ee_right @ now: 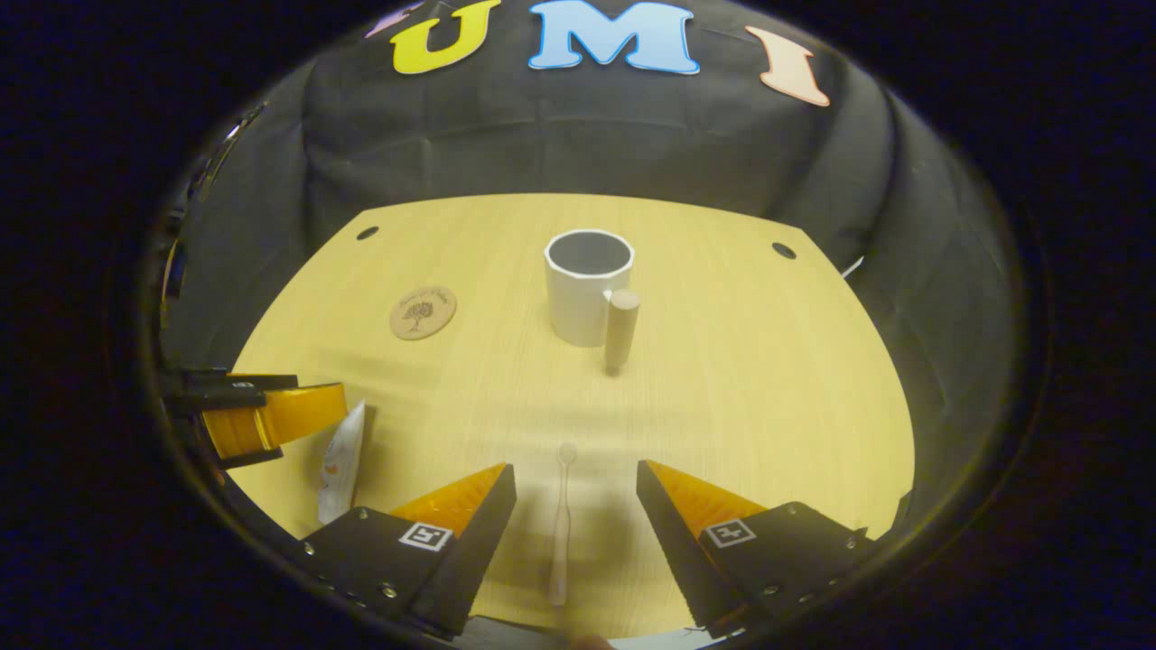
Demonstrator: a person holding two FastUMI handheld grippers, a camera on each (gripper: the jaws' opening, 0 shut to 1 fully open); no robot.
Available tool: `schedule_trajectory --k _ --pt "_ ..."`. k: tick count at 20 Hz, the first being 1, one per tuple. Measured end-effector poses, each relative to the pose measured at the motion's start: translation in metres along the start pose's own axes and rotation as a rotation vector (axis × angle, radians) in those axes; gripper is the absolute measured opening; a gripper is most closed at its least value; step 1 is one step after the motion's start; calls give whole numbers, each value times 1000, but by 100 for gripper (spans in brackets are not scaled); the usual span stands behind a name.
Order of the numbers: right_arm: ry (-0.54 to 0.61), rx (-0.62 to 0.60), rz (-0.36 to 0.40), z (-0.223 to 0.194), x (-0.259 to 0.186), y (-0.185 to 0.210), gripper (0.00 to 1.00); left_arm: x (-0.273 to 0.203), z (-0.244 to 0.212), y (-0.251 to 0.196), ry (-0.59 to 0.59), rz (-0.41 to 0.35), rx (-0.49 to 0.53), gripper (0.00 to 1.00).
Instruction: Put the toothbrush and toothpaste on the desktop into the cup, then pick up the cup and place it on the coaster on the desktop.
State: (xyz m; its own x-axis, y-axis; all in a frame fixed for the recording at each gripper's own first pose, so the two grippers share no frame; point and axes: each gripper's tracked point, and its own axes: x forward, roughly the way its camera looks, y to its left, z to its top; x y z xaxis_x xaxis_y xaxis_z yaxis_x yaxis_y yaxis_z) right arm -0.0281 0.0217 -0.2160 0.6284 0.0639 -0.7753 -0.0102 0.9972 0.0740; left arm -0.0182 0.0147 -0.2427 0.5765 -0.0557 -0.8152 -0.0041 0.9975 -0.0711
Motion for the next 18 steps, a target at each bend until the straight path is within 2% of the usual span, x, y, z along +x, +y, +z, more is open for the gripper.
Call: schedule_trajectory --k 5,10,18 --pt "144 21 29 -30 12 5 86 16 -33 8 145 16 -19 96" --pt "262 20 19 -53 26 4 86 29 -49 14 238 21 -39 96" --pt "394 28 42 -75 38 12 87 42 -65 15 314 24 -47 95"
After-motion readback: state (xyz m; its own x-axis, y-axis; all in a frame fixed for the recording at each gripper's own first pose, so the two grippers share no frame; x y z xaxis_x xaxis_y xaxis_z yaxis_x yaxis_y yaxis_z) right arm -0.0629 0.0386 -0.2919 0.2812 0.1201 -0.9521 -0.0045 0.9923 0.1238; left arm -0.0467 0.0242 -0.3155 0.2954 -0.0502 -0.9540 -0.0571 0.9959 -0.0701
